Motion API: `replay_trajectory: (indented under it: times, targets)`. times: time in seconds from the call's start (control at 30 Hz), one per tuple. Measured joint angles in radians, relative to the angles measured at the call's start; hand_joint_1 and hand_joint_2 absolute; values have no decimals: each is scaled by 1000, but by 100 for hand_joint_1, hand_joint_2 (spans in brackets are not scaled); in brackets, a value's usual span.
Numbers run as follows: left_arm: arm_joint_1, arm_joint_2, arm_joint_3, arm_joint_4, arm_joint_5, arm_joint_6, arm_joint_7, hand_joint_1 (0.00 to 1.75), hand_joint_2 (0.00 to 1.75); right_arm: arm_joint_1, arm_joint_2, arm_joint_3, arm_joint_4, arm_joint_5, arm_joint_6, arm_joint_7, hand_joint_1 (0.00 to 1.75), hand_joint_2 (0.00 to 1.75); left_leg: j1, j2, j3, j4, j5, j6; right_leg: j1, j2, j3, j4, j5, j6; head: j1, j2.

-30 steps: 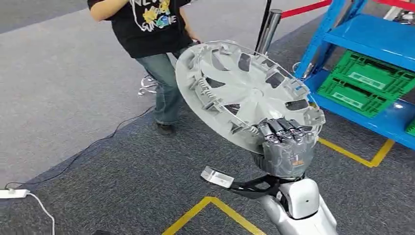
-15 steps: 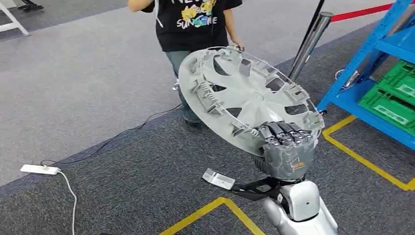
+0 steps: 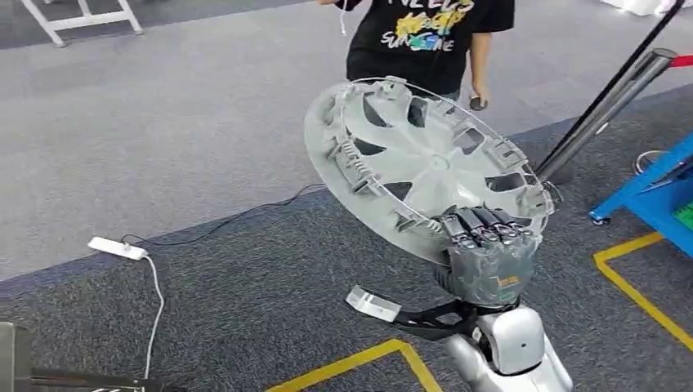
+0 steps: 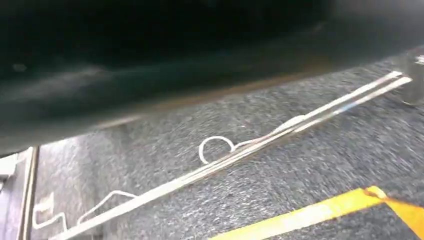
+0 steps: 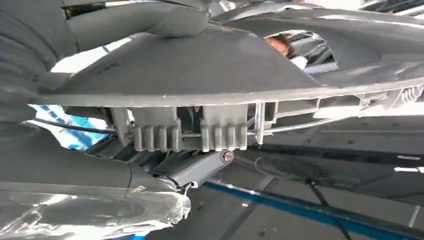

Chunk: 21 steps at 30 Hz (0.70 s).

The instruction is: Take the parts from the cabinet and place them on the table.

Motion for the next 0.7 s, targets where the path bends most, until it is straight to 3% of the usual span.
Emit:
replay_trajectory:
  times: [0.03,0.07,0.1,0.17,0.2,0.23,0.27,0.3,0.37,0.4,0.43,0.5,0.53,0.57,0.6,0.7]
  targets:
    - [-1,0,0,0,0,0,0,0,0,0,0,-1,0,0,0,0,175,175,0,-14,1,1,-1,-2,-1,37,39,-90,44,-6,0,0]
    - [-2,-3,0,0,0,0,0,0,0,-1,-1,-2,-1,0,0,0,175,175,-4,-24,-3,4,-1,-8,-5,84,51,-118,32,-11,-3,0]
    - [-3,-3,0,0,0,0,0,0,0,-1,-1,-2,-4,0,0,0,175,175,1,-38,-11,7,1,-14,-7,79,69,-138,28,-6,0,0]
    - [2,-3,0,0,-1,0,0,0,0,-1,-1,-3,-5,0,0,0,175,175,10,-58,-18,2,9,-31,1,63,65,-134,29,-8,0,0]
    - [6,-3,0,0,-2,0,0,0,0,0,-1,-4,-7,-1,0,-3,175,175,6,-71,-20,1,11,-37,-4,50,69,-139,32,-13,-2,0]
    - [7,4,-1,0,-3,0,1,0,0,-1,-1,-6,-8,-1,0,-8,175,175,5,-48,-21,10,2,-39,-11,30,75,-147,36,-18,0,0]
    - [7,-3,-2,1,-7,-2,2,0,0,5,-1,-11,-11,-1,0,-17,175,175,-1,17,-35,41,-22,-47,-11,20,79,-150,35,-24,-16,0]
    - [5,-3,-6,1,-13,-6,4,0,0,12,-1,-16,-20,0,0,-28,175,175,1,52,-65,103,-58,-53,-9,3,80,-150,34,-27,-22,0]
    - [3,-3,-15,1,-24,-9,7,0,0,30,-1,-33,-37,0,0,-49,175,175,6,81,-144,261,-127,-61,-6,-32,81,-149,29,-29,-20,0]
    - [4,-5,-18,1,-26,-11,10,0,0,41,-1,-41,-45,0,0,-59,175,175,7,83,-163,301,-133,-63,-6,-47,82,-149,27,-29,-21,0]
    - [6,-6,-20,1,-31,-13,14,0,0,53,-1,-49,-54,0,0,-68,175,175,7,83,-157,292,-116,-62,-5,-60,84,-149,25,-28,-20,0]
    - [10,-6,-27,1,-40,-15,18,0,0,81,0,-67,-78,0,0,-83,175,175,5,92,-89,169,-40,-55,-3,-87,92,-149,18,-24,-20,0]
    - [10,-6,-30,1,-44,-14,18,0,0,92,0,-75,-91,0,0,-89,175,175,2,114,-41,85,-3,-47,-1,-99,98,-149,14,-22,-21,0]
    - [9,-7,-34,1,-48,-15,18,0,0,103,1,-85,-104,0,0,-97,175,175,-9,168,-8,24,-3,-35,0,-110,103,-149,10,-17,-19,0]
    - [6,-7,-38,1,-56,-17,18,0,0,112,2,-95,-116,0,0,-105,175,175,-20,184,0,4,-11,-27,10,-121,101,-144,4,-10,-20,0]
    - [11,-18,-52,1,-80,-21,21,0,0,162,11,-140,-173,0,0,-132,175,175,-19,145,-9,8,-15,-12,11,-160,112,-150,-3,4,-19,0]
